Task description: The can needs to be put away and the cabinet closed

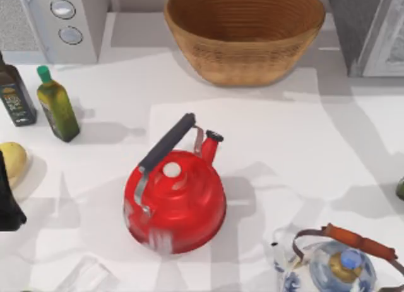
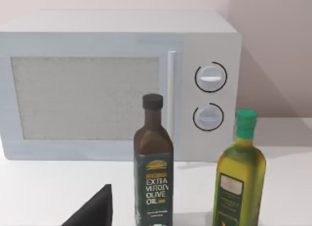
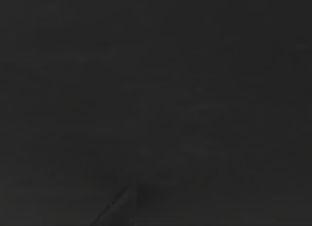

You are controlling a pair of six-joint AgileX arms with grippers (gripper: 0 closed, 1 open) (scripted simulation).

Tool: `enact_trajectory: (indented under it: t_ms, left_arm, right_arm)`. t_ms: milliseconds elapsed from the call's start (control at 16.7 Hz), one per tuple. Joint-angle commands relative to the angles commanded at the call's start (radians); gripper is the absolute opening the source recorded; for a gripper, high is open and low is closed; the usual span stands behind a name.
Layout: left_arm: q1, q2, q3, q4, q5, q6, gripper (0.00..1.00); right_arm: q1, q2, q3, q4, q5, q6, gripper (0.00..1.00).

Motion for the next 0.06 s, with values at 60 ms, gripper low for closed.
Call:
enact_trajectory:
  t_ms: [60]
  left_arm:
    - [0.000,0.000,0.000,0.000,0.000,0.000,1.00]
  right_arm:
    - [-0.003,0.006,0.004,0.002,-0.003,0.000,1.00]
